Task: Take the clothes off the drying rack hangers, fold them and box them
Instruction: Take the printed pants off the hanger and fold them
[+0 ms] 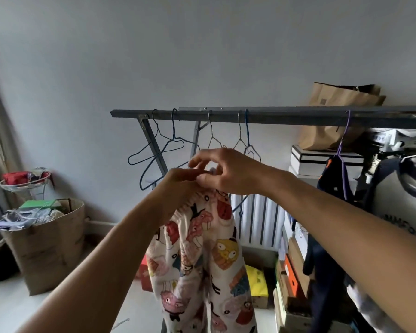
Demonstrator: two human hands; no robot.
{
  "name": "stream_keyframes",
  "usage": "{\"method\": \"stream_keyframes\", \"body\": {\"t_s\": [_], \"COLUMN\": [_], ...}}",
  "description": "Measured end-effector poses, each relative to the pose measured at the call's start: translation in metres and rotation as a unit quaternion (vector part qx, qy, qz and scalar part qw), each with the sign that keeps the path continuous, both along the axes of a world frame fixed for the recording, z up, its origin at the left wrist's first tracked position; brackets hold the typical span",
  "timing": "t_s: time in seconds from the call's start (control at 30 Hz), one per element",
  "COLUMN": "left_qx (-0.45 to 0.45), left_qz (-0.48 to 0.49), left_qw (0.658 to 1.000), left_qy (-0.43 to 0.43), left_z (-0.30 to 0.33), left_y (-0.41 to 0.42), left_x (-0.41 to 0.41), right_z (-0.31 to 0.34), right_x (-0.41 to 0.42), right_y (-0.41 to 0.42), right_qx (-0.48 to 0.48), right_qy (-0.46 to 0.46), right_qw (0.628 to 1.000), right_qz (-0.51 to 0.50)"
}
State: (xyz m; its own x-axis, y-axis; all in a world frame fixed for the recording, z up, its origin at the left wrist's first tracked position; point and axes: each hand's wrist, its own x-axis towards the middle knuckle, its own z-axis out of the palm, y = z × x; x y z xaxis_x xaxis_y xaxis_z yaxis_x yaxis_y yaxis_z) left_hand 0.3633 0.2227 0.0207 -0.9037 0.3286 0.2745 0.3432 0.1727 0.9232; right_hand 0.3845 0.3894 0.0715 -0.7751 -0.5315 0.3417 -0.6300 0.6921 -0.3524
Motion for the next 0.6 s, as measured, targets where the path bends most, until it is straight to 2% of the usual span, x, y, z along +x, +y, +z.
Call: {"method": "stream_keyframes", "body": {"t_s": [0.1,0.23,0.27,0.33,0.43,0.5,0.6], "left_qx": [0.017,0.079,0.063,-0.044,-0.181,-0.195,-0.198], "left_qz": [0.0,0.01,-0.002,-0.038,-0.083,-0.077,-0.018], "left_qw": [1.0,0.997,0.998,0.996,0.975,0.968,0.959], "left_qy": [0.018,0.022,0.03,0.072,0.101,0.136,0.201], "left_z": [0.003,0.004,0.002,-0.001,-0.01,-0.008,0.015], "left_y": [-0.003,-0.009,-0.014,-0.024,-0.044,-0.062,-0.076], "left_x": [0.004,0.01,0.011,0.013,0.014,0.011,0.008], "right_z": [0.004,0.008,0.009,0.013,0.025,0.034,0.035], "right_x": [0.002,0.008,0.01,0.014,0.024,0.032,0.038], "right_y": [-0.002,-0.002,-0.002,0.0,0.017,0.037,0.06], "right_qx": [-0.001,0.075,0.093,0.108,0.072,0.066,0.08], "right_qy": [-0.074,-0.073,-0.065,-0.045,-0.026,-0.017,-0.015], "right_qw": [0.997,0.994,0.993,0.993,0.996,0.995,0.99], "right_qz": [-0.018,-0.03,-0.026,-0.021,-0.041,-0.075,-0.117]}}
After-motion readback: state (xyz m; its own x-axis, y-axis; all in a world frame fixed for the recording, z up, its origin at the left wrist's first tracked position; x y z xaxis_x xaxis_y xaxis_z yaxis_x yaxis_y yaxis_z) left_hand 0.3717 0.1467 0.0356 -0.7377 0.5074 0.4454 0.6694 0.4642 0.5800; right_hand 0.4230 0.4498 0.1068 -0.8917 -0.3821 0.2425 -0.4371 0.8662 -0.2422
